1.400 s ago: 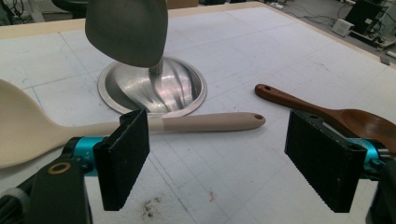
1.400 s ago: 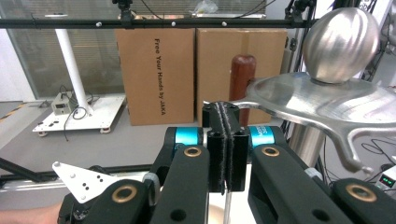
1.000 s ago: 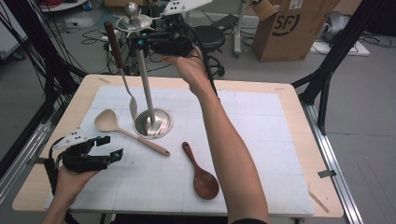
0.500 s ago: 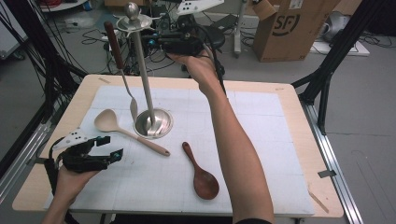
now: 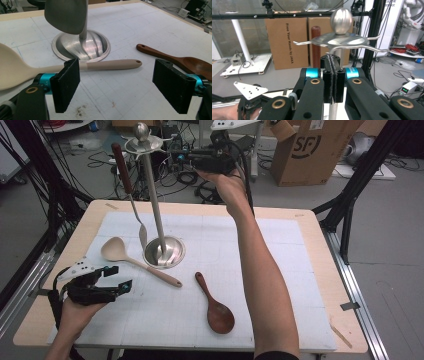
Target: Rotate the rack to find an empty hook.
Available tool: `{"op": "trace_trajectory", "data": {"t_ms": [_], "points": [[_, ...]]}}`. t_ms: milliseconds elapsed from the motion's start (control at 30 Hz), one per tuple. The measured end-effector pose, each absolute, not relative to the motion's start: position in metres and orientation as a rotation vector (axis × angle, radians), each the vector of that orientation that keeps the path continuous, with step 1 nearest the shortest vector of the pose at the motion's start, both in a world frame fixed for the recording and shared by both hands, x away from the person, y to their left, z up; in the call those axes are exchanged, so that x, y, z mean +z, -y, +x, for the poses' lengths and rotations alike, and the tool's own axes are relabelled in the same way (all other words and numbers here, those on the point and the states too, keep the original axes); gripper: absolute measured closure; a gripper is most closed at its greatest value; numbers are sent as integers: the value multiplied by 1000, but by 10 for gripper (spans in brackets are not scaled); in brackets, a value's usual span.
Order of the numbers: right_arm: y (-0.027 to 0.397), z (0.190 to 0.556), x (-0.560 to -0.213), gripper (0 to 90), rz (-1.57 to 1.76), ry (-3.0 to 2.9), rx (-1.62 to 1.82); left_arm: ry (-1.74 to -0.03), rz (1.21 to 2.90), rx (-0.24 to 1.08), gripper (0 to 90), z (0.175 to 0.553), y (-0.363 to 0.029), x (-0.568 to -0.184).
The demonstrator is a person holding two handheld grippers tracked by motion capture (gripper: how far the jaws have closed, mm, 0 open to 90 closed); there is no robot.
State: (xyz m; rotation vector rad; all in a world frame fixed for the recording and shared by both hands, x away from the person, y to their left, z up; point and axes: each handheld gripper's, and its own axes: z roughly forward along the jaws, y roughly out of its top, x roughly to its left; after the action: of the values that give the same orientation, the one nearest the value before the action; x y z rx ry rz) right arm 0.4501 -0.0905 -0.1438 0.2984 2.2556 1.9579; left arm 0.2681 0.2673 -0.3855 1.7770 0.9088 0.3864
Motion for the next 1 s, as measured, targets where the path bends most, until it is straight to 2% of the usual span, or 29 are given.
{"op": "trace_trajectory", "data": {"t_ms": [300,1000], "points": [[81,454,-143,894,266,-2266,1960,-912,1776,387,226,268,-268,-386],[49,438,-141,895,168,-2304,1945,-910,1779,388,227,268,-267,-386]]}}
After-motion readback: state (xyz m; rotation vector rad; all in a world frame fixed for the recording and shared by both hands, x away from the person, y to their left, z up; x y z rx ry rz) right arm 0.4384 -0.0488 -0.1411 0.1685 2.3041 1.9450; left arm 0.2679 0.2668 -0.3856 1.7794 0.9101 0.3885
